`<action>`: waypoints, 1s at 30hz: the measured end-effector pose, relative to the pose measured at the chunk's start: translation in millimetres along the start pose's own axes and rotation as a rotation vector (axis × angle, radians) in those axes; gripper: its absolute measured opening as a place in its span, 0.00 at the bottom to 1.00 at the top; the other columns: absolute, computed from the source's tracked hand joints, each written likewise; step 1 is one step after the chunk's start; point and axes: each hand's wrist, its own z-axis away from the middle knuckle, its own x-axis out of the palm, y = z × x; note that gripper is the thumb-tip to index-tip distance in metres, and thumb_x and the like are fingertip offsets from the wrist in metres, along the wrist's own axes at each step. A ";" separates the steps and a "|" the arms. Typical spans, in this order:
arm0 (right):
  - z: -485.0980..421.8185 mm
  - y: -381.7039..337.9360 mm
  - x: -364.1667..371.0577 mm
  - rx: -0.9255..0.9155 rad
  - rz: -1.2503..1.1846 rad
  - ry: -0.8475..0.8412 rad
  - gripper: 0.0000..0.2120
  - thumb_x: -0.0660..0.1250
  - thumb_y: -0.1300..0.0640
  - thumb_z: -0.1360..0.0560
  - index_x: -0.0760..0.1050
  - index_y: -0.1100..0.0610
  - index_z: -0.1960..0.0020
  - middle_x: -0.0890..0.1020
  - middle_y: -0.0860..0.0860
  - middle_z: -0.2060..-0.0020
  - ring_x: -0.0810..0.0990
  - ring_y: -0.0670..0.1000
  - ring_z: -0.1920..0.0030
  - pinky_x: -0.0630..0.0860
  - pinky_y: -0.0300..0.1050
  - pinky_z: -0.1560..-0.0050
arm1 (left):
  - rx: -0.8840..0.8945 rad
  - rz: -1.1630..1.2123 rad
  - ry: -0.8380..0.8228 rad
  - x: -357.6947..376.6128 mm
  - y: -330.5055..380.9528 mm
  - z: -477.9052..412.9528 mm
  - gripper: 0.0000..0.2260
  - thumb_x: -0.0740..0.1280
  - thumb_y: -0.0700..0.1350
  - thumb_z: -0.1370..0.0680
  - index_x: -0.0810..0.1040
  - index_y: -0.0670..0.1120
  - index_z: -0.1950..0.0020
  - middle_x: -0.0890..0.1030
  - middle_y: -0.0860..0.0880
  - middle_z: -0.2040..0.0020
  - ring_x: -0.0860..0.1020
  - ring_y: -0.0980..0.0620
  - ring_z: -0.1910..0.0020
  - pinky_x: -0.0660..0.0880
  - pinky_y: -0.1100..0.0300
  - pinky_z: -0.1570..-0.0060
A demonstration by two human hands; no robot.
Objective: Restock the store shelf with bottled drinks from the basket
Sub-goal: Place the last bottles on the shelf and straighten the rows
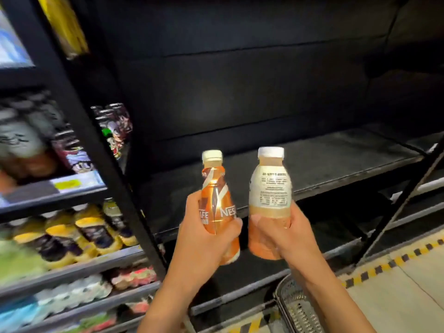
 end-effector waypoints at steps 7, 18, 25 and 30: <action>39.7 -23.4 128.5 -0.111 0.012 -0.228 0.18 0.76 0.59 0.30 0.75 0.47 0.45 0.85 0.42 0.57 0.84 0.41 0.56 0.78 0.33 0.61 | 0.010 -0.059 0.269 -128.2 11.5 55.8 0.23 0.76 0.48 0.29 0.69 0.59 0.40 0.80 0.56 0.53 0.81 0.61 0.57 0.74 0.68 0.60; 130.9 -22.7 311.8 -0.131 0.004 -0.394 0.18 0.77 0.59 0.31 0.75 0.47 0.46 0.85 0.45 0.58 0.84 0.43 0.57 0.81 0.39 0.57 | -0.018 -0.169 0.489 -318.8 -4.0 146.3 0.21 0.75 0.49 0.29 0.67 0.62 0.43 0.80 0.58 0.56 0.80 0.63 0.60 0.76 0.61 0.58; 134.5 -31.5 392.9 -0.165 -0.004 -0.419 0.18 0.77 0.59 0.31 0.75 0.47 0.47 0.84 0.43 0.57 0.83 0.38 0.59 0.77 0.30 0.63 | -0.010 -0.212 0.537 -394.0 -15.6 139.6 0.23 0.75 0.50 0.29 0.67 0.56 0.39 0.79 0.56 0.56 0.79 0.62 0.61 0.75 0.62 0.59; 112.4 -32.3 445.2 -0.153 -0.021 -0.429 0.14 0.76 0.51 0.31 0.78 0.46 0.48 0.86 0.39 0.58 0.84 0.40 0.57 0.77 0.31 0.62 | -0.038 -0.170 0.602 -440.8 -32.5 106.9 0.23 0.74 0.53 0.27 0.66 0.55 0.39 0.79 0.57 0.55 0.79 0.65 0.61 0.74 0.63 0.60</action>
